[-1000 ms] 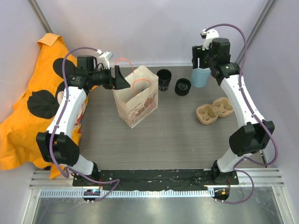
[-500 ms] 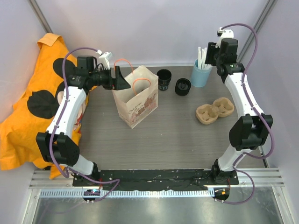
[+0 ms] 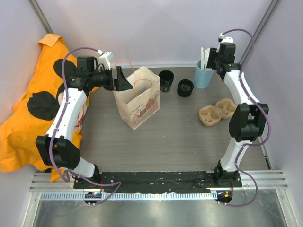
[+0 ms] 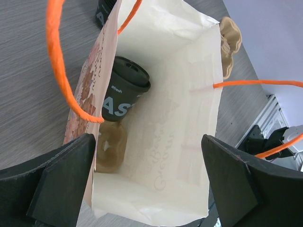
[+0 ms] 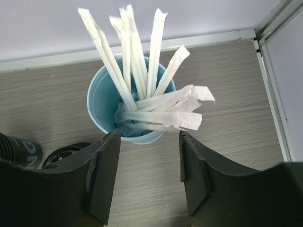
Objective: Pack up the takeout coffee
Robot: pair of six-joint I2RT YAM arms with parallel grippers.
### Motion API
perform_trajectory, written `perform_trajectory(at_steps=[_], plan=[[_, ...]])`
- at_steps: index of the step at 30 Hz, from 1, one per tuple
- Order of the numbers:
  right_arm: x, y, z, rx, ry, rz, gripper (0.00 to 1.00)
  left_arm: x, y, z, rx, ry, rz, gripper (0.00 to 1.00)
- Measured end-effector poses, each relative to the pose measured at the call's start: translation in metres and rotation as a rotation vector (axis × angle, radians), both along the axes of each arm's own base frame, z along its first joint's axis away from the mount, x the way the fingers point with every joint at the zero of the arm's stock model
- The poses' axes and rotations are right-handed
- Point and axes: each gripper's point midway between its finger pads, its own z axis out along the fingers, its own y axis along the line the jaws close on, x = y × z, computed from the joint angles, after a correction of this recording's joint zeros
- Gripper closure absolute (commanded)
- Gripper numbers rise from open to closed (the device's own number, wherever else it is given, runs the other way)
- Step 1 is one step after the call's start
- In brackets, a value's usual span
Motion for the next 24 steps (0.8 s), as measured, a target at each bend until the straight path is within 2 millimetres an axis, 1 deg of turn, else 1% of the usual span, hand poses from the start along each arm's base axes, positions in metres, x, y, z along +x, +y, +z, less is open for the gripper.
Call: perform_trajectory(at_steps=[3, 7, 10, 12, 14, 19, 21, 24], plan=[[0.004, 0.0, 0.01, 0.006, -0.027, 0.007, 0.41, -0.001, 0.0, 0.002, -0.001, -0.007, 0.0, 0.0], [0.009, -0.006, 0.027, 0.015, -0.072, 0.009, 0.4, -0.001, 0.0, 0.005, -0.002, -0.015, 0.0, 0.0], [0.012, -0.011, 0.033, 0.015, -0.089, 0.003, 0.4, -0.002, 0.0, 0.005, -0.002, -0.019, 0.0, 0.0], [0.016, -0.015, 0.032, 0.015, -0.093, -0.003, 0.42, -0.002, 0.0, 0.006, -0.002, -0.022, 0.0, 0.0], [0.019, -0.019, 0.028, 0.018, -0.088, -0.005, 0.44, -0.003, 0.001, 0.006, 0.001, -0.026, 0.002, 0.0], [0.025, -0.026, 0.005, 0.034, -0.05, 0.004, 0.51, -0.005, 0.002, 0.006, 0.003, -0.028, 0.004, 0.0], [0.026, -0.025, 0.002, 0.044, -0.044, 0.019, 0.52, -0.005, 0.002, 0.005, 0.004, -0.028, 0.005, 0.0], [0.027, -0.023, 0.003, 0.053, -0.05, 0.035, 0.52, -0.004, 0.002, 0.005, 0.007, -0.03, 0.007, 0.0]])
